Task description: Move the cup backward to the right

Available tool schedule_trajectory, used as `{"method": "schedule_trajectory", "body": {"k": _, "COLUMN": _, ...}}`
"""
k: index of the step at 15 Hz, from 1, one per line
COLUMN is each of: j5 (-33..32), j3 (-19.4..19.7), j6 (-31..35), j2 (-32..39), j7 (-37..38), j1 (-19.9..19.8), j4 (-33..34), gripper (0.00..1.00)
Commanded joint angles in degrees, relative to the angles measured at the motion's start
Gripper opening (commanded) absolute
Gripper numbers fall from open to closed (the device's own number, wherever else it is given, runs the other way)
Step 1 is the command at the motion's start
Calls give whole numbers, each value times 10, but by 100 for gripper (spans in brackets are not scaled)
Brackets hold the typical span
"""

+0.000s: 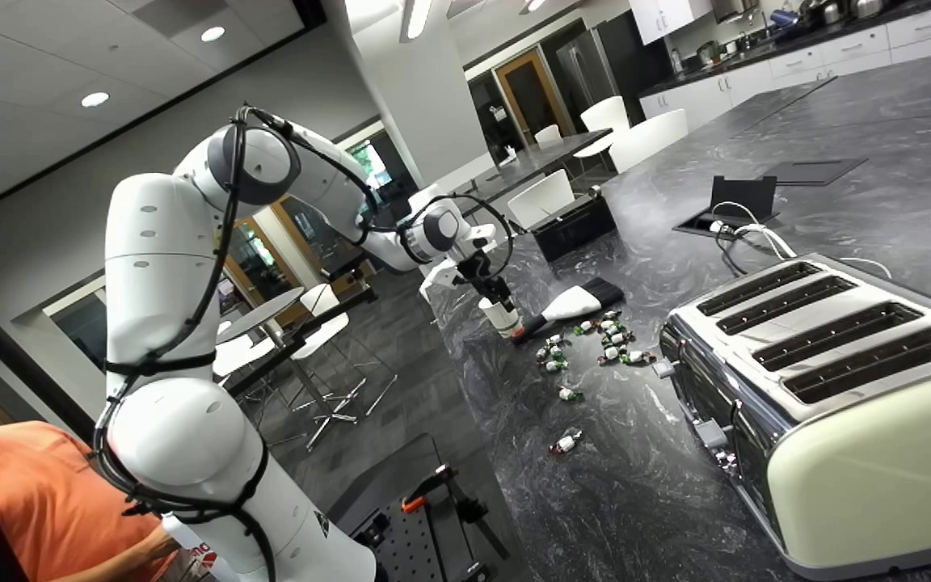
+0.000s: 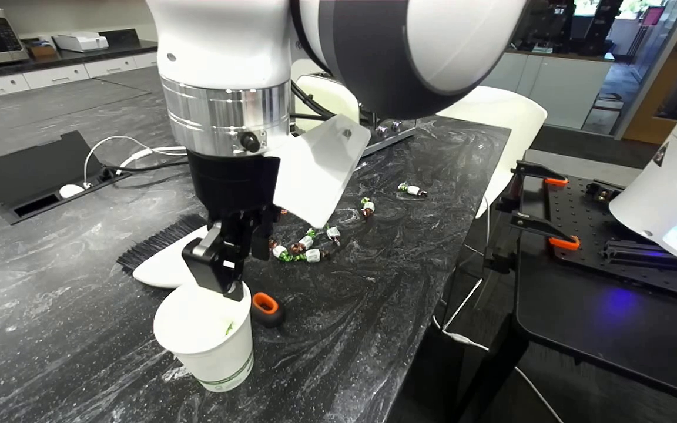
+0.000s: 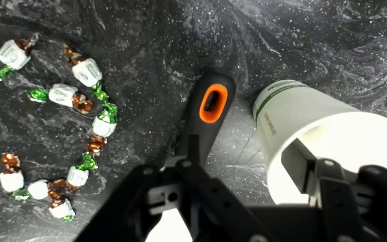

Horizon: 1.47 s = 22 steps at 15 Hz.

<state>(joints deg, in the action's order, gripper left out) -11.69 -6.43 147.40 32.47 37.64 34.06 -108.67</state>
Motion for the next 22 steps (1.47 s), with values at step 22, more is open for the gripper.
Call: {"method": "schedule_trajectory", "body": {"k": 22, "j5": -19, "j3": 60, "j6": -85, "j2": -119, "j7": 122, "j1": -39, "j4": 58, "gripper": 2}}
